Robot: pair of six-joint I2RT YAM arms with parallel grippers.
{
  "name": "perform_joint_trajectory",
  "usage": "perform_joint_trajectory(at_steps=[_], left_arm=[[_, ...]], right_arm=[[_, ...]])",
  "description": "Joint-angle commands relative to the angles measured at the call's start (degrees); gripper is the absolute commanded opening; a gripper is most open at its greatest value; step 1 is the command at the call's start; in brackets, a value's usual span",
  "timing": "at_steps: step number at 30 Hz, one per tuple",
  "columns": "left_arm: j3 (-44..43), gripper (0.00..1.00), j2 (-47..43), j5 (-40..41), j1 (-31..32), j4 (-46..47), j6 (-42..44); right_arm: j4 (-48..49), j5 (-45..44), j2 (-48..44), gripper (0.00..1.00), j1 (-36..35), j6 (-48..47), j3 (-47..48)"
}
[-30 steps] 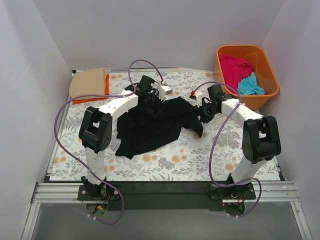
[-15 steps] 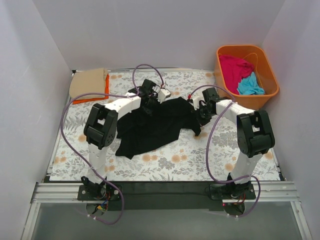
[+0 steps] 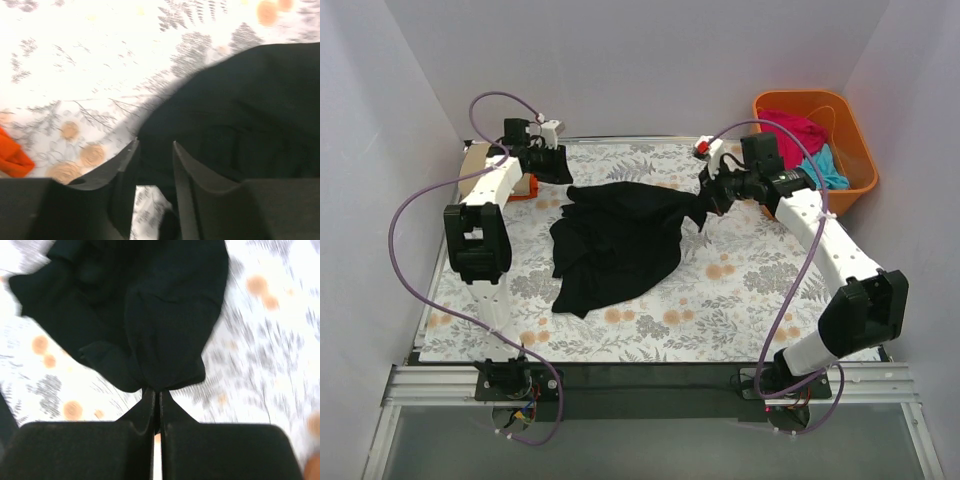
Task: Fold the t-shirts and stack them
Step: Flatten the tshirt out
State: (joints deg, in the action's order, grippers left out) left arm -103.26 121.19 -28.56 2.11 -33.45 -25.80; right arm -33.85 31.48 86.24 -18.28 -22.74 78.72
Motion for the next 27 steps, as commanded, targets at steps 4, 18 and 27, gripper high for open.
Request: perform_joint_trajectory(at_steps=[4,18,27], left_arm=[[6.28,0.38,-12.00,-27.68,-3.69,-1.10,-4.62],[39.52,0.64,-45.68,-34.21,2.79,5.41,22.60],[52.19,0.67,-59.91,-20.58,11.34,9.53,71.75]], right_arm=[[-1.05,14.21,9.90,0.01,-7.29,5.76,10.81],[1.94,26.70,19.49,0.01,-11.25,13.77,21.39],[1.50,31.17,25.38,0.01,-13.36,17.20,26.13]])
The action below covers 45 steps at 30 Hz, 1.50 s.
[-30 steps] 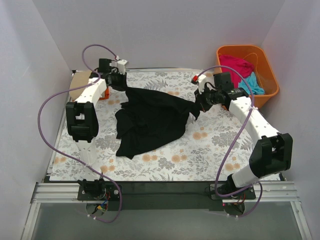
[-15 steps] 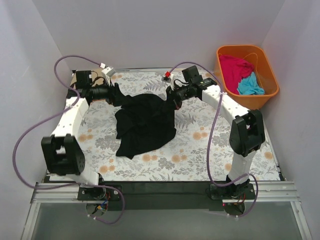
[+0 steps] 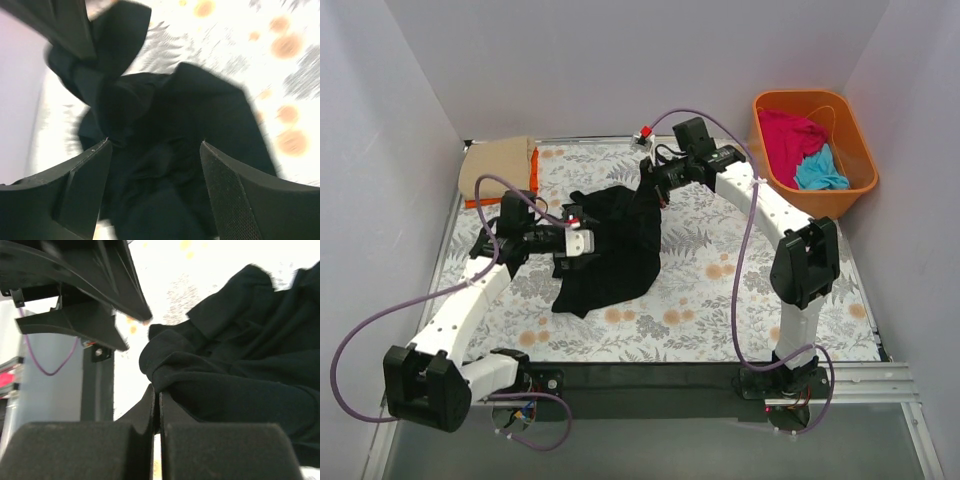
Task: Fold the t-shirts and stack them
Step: Flatten the tshirt out
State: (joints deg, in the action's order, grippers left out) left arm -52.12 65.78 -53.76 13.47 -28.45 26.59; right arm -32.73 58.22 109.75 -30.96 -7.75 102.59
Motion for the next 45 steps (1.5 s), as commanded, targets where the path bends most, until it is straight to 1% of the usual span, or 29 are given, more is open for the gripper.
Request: perform_joint_trajectory(at_steps=[1,2,3,5,6,7,8,9,10,14,16,17,20,24,26,28,29,30,33,37,40,43,45], left_arm=[[4.62,0.69,-5.82,4.54,-0.03,10.98,20.16],[6.57,0.69,-8.80,4.36,0.06,14.61,20.17],[8.42,0.70,-9.87,4.19,0.41,17.52,19.99],[11.49,0.70,-11.63,4.71,1.37,22.09,18.68],[12.56,0.70,-13.12,4.71,1.90,23.16,19.37],[13.96,0.70,-14.26,3.67,1.91,24.57,21.90],[18.50,0.70,-15.41,2.96,1.91,26.93,25.75],[20.54,0.67,-17.24,2.52,1.82,27.91,34.15],[23.78,0.66,-17.70,0.78,1.91,31.31,36.14],[23.64,0.67,-15.95,-2.66,1.91,30.03,43.53],[23.20,0.67,-14.90,-2.67,1.91,30.46,43.81],[22.94,0.67,-14.11,-2.67,1.91,31.16,41.98],[23.20,0.66,-13.92,-3.02,2.08,32.74,39.95],[23.73,0.64,-13.05,-0.92,4.45,36.44,33.73],[23.47,0.60,-12.08,1.45,5.68,39.85,29.86],[22.68,0.51,-10.41,5.22,7.26,41.10,25.02],[21.63,0.47,-9.89,6.46,8.05,41.28,23.26],[21.10,0.42,-9.01,7.52,8.23,41.45,19.24],[18.99,0.41,-8.12,11.91,8.50,41.54,13.68],[18.63,0.44,-8.91,15.69,8.67,41.37,4.99],[18.81,0.44,-10.23,17.63,8.67,39.36,1.99],[19.60,0.39,-12.42,18.69,8.76,36.55,0.13],[20.04,0.30,-13.66,19.21,9.02,35.83,-0.74]], right_arm=[[0.39,5.67,2.04,0.01,-0.68,2.47,2.35],[0.47,6.29,1.96,0.01,-0.68,2.56,2.18],[0.47,6.64,1.78,0.01,-0.77,2.48,1.92],[0.65,7.17,1.08,0.01,-0.68,1.95,0.60],[0.56,7.44,0.99,0.01,-0.85,1.95,0.25],[0.56,7.87,1.07,0.01,-0.86,1.95,0.16],[0.48,8.57,1.25,0.01,-0.86,2.21,0.16],[0.47,9.02,1.34,0.01,-0.86,2.73,0.25],[0.56,9.98,1.43,0.01,-0.94,2.91,0.33],[0.39,11.65,0.99,0.01,-1.65,3.18,-0.19],[0.30,12.18,0.38,0.01,-2.00,3.09,-1.51],[0.30,12.10,-0.58,0.01,-2.00,3.00,-2.21],[0.39,11.66,-1.56,0.01,-2.35,2.30,-4.14],[0.30,11.57,-0.86,0.01,-3.75,2.04,-3.97],[0.30,11.13,-0.51,0.01,-4.46,1.77,-2.75],[0.47,10.87,-0.51,0.01,-5.16,1.68,-1.96],[0.47,10.87,-0.33,0.01,-5.34,1.68,-1.60],[0.39,10.61,-0.33,0.01,-5.43,1.68,-1.43],[0.65,9.55,-1.12,0.01,-5.51,0.81,-1.25],[1.00,8.50,-1.74,0.01,-5.52,0.72,-1.34],[1.53,7.00,-1.91,0.01,-5.60,1.07,-0.90],[2.93,3.93,-2.00,0.01,-5.60,2.29,-0.19],[3.64,3.66,-1.48,0.01,-5.60,3.09,0.51]])
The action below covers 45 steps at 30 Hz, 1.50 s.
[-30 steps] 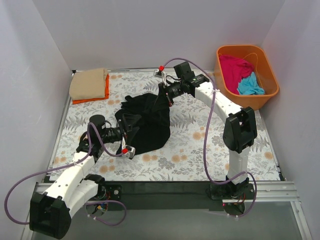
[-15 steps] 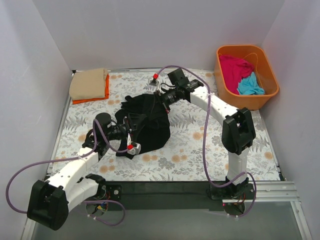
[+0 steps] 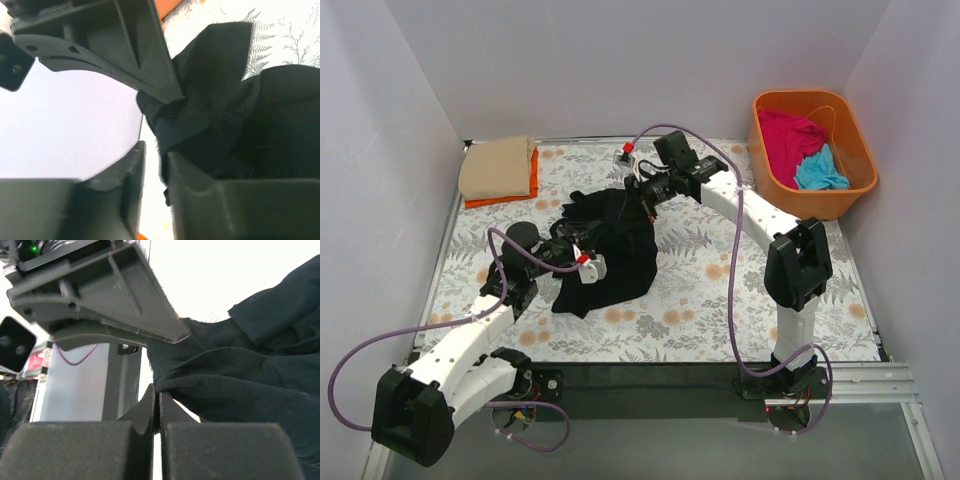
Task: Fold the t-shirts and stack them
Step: Flatten the tshirt out
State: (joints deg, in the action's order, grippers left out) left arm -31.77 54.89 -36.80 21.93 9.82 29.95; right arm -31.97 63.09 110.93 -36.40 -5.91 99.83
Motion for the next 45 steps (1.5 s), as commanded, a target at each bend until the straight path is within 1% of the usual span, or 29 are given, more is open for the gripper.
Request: perform_joint_trajectory(at_steps=[1,3,5,7,8,9,10,11,12,13,14,15,16,17,19,20,21,23,24,26,27,31,34,36,40,41,42,43,45], left_arm=[[-0.66,0.21,-2.69,2.52,0.74,-3.49,-4.81],[-2.50,0.00,-1.20,3.13,0.92,-5.42,-9.01],[-7.65,0.00,0.64,2.79,0.92,-9.45,-13.67],[-12.33,0.00,4.16,1.56,0.92,-14.20,-23.59],[-17.49,0.00,5.47,1.47,0.92,-15.09,-28.41],[-21.02,0.00,9.05,1.46,0.66,-15.97,-41.43],[-24.10,0.00,10.83,0.42,0.05,-17.20,-47.73],[-30.48,0.00,13.20,-1.42,-2.66,-17.90,-55.11],[-33.24,0.00,15.22,-3.26,-4.25,-18.17,-60.92],[-35.53,0.00,18.72,-4.50,-5.66,-17.83,-70.99],[-37.82,0.00,19.98,-5.03,-8.28,-16.78,-74.74],[-40.02,0.00,20.95,-5.04,-9.79,-14.94,-78.09],[-40.73,0.00,22.35,-5.13,-11.11,-10.22,-83.51],[-42.74,0.00,23.15,-3.47,-13.12,-8.09,-84.79],[-46.26,0.00,26.91,-0.66,-14.46,-5.88,-86.72],[-47.76,0.00,28.59,0.31,-16.38,-5.43,-87.95],[-50.64,0.00,29.99,0.23,-17.61,-5.00,-89.27],[-52.77,0.00,33.76,0.84,-20.07,-4.11,-91.90],[-53.65,0.00,34.66,0.76,-20.52,-2.89,-92.27],[-54.01,0.00,36.59,1.54,-20.88,-1.57,-91.83],[-54.53,0.00,37.30,3.29,-20.88,-0.69,-91.92],[-54.81,0.00,38.97,5.85,-21.32,-0.34,-92.53],[-54.89,0.00,39.32,6.56,-21.58,-0.68,-91.65],[-55.15,0.00,39.50,6.30,-21.84,-0.77,-91.48],[-56.73,0.00,40.46,6.39,-21.85,-1.04,-90.25],[-57.08,0.00,40.82,6.39,-23.76,-1.12,-90.07],[-58.13,0.00,41.43,6.21,-24.48,-1.30,-90.16],[-58.67,0.00,41.43,6.21,-24.48,-1.39,-90.16],[-59.46,0.00,42.14,5.86,-25.27,-1.30,-90.07]], right_arm=[[3.22,-1.04,-2.31,0.01,-0.16,1.52,4.40],[3.75,-1.39,-1.25,0.01,-0.25,2.57,5.72],[4.54,-3.75,0.15,0.01,-0.16,3.36,8.44],[5.16,-5.60,1.91,0.01,-0.16,3.89,11.33],[5.42,-8.05,4.35,0.01,-0.16,4.06,16.22],[5.86,-10.16,5.60,0.01,-0.16,5.11,18.62],[7.25,-12.62,6.91,0.12,-0.07,5.56,21.17],[7.44,-17.69,9.10,0.34,-0.16,5.56,25.20],[7.27,-20.52,9.82,0.41,-0.16,5.39,26.72],[6.92,-23.51,10.09,0.51,0.01,5.12,27.17],[6.39,-27.37,9.74,0.68,1.15,4.86,26.47],[5.95,-27.15,9.04,0.83,2.20,4.25,25.34],[6.04,-26.62,6.60,0.88,3.43,4.07,23.41],[6.30,-25.92,5.18,0.89,5.88,3.89,18.08],[6.57,-24.25,0.80,0.91,9.14,3.37,12.00],[6.65,-23.29,-0.70,0.91,9.94,3.10,8.83],[6.74,-22.49,-2.20,0.91,10.47,2.66,1.58],[7.61,-21.00,-6.51,0.92,10.83,1.61,-5.32],[10.40,-18.82,-7.74,0.92,10.74,1.95,-12.83],[15.50,-17.48,-10.73,0.93,9.52,5.55,-19.99],[20.40,-18.78,-11.70,0.93,7.59,8.69,-24.64],[27.21,-24.40,-10.92,0.93,0.57,11.62,-28.54],[29.50,-28.27,-8.21,0.93,-4.71,12.24,-27.07],[29.59,-29.07,-6.18,0.89,-6.39,11.54,-25.83],[30.82,-25.58,0.05,0.74,-7.80,13.38,-24.68],[31.43,-24.95,0.68,0.72,-8.33,13.64,-25.73],[34.40,-24.51,0.60,0.67,-8.77,14.43,-28.96],[36.69,-24.51,0.16,0.64,-8.77,15.13,-28.99],[43.26,-25.29,-0.80,0.61,-9.47,16.45,-33.97]])
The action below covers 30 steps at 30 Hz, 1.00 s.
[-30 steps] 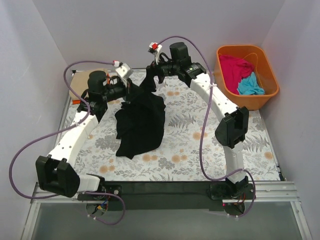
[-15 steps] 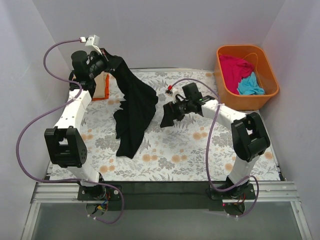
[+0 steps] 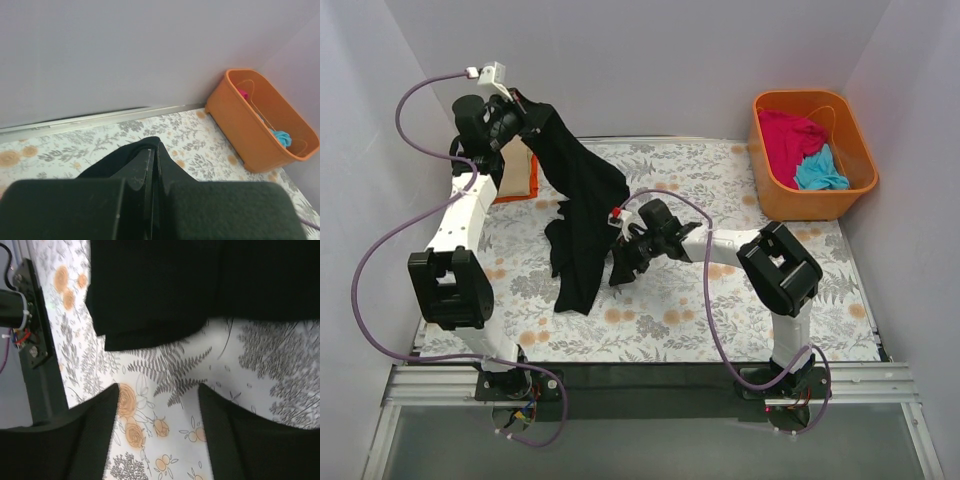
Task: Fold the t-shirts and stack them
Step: Flatten the tshirt out
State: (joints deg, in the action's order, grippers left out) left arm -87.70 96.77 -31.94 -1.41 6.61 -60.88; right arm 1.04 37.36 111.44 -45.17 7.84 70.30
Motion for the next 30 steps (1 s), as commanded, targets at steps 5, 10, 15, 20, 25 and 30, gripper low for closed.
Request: perform_joint_trajectory(at_steps=[5,10,15,20,25,30], left_arm=[[-3.53,0.00,1.05,1.18,-2.19,2.79,0.94],[-3.79,0.00,1.67,1.27,-2.37,3.67,1.03],[-4.49,0.00,2.11,1.36,-3.16,3.76,1.03],[-6.16,0.00,3.16,1.27,-3.86,3.94,0.68],[-6.87,0.00,3.42,0.83,-4.21,3.50,0.50],[-6.69,0.00,3.16,0.48,-4.30,3.58,1.12]], right_arm=[[12.41,-0.28,2.11,0.48,-3.43,5.69,-3.60],[14.78,1.48,7.38,0.48,-4.23,10.35,-0.79],[16.01,0.34,11.33,0.48,-4.32,12.55,0.62],[16.19,-0.71,13.45,0.43,-5.19,13.61,2.03],[14.00,-7.38,11.53,0.40,-6.16,11.08,0.98],[11.36,-10.99,7.39,0.45,-6.77,4.22,-2.45]])
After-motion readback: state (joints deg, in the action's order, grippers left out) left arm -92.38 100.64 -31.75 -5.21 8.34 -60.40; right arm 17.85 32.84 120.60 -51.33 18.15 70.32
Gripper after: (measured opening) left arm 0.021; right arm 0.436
